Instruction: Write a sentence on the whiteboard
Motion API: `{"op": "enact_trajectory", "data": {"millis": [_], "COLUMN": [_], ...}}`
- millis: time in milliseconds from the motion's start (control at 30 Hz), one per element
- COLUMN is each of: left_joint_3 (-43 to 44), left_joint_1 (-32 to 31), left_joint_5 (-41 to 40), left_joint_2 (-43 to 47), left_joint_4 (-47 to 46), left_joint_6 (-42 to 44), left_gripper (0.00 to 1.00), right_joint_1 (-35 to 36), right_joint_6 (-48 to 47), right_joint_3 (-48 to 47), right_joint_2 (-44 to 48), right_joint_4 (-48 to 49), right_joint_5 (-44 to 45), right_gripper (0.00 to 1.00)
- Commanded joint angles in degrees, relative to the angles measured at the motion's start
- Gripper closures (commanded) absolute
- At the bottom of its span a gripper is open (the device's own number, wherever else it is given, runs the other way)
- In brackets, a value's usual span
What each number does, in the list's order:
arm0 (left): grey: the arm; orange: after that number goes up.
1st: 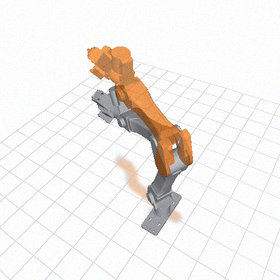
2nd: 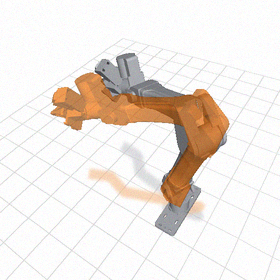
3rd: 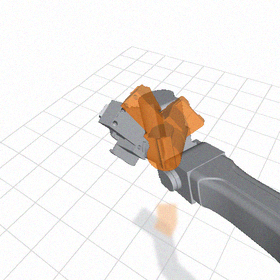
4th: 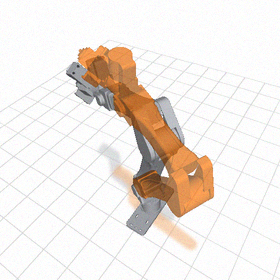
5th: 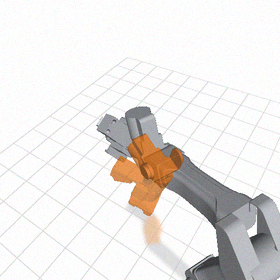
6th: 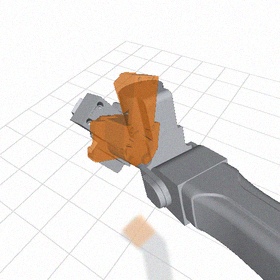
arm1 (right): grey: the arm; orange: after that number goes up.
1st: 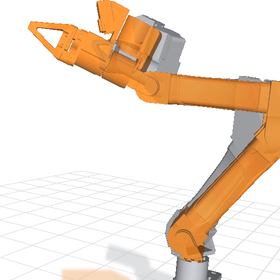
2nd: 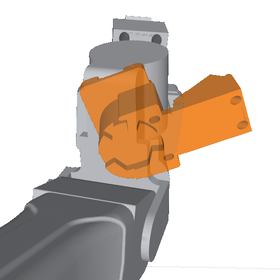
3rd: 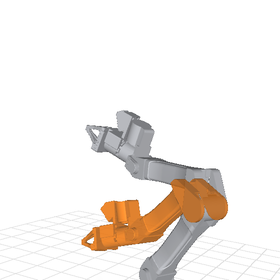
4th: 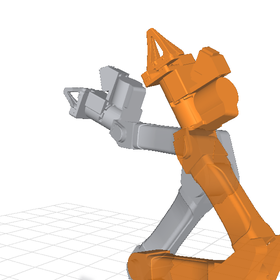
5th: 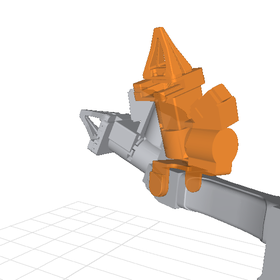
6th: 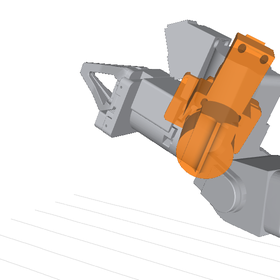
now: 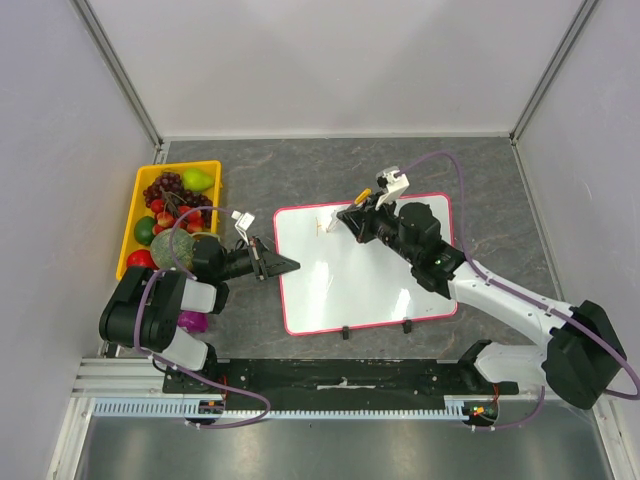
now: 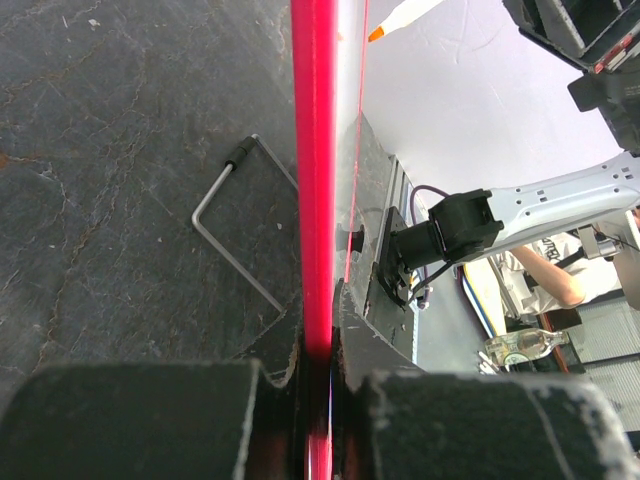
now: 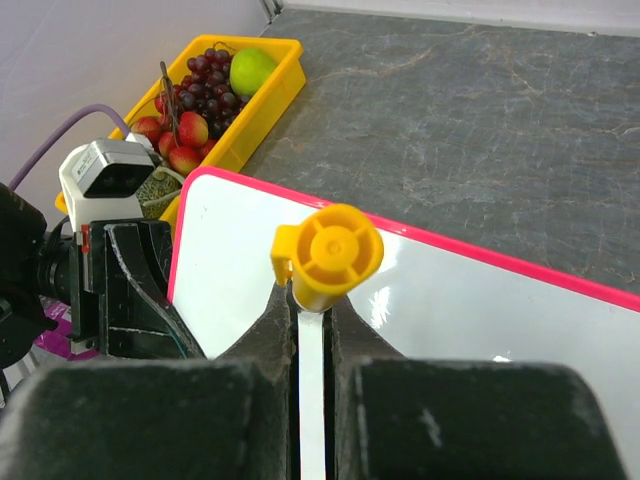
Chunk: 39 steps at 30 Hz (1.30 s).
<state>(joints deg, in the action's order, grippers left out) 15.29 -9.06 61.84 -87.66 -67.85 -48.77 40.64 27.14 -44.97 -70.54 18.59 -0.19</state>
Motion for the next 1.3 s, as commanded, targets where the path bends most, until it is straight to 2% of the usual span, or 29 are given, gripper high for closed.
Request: {"op": "enact_trajectory", "data": {"millis": [0, 467, 833, 1267], "left_joint_3": [0.18, 0.18, 0.18, 0.18], "left_joint_1": [-0.08, -0.17, -0.17, -0.17], "left_joint_5": [-3.31, -3.31, -3.31, -3.31], "left_joint_2": [-1.20, -1.11, -1.11, -1.20], "left_joint_4": [1.94, 2.11, 2.20, 2.20], "left_joint_6": [8.08, 8.08, 8.08, 8.26], "left_gripper": [0.98, 0.98, 0.98, 0.98], "right_joint_1": [-0.21, -0.30, -0.30, -0.30], "right_joint_6": [0.20, -0.24, -1.21, -2.61], "right_joint_3": [-3.02, -2.23, -1.61, 1.20], "right_joint_2": [1.99, 0.50, -1.61, 0.14], "right_joint_4": [1.80, 2.42, 1.36, -2.06], "right_joint_5": [2.12, 8.09, 5.20, 2.91], "right_gripper": [1.00, 1.00, 1.00, 1.00]}}
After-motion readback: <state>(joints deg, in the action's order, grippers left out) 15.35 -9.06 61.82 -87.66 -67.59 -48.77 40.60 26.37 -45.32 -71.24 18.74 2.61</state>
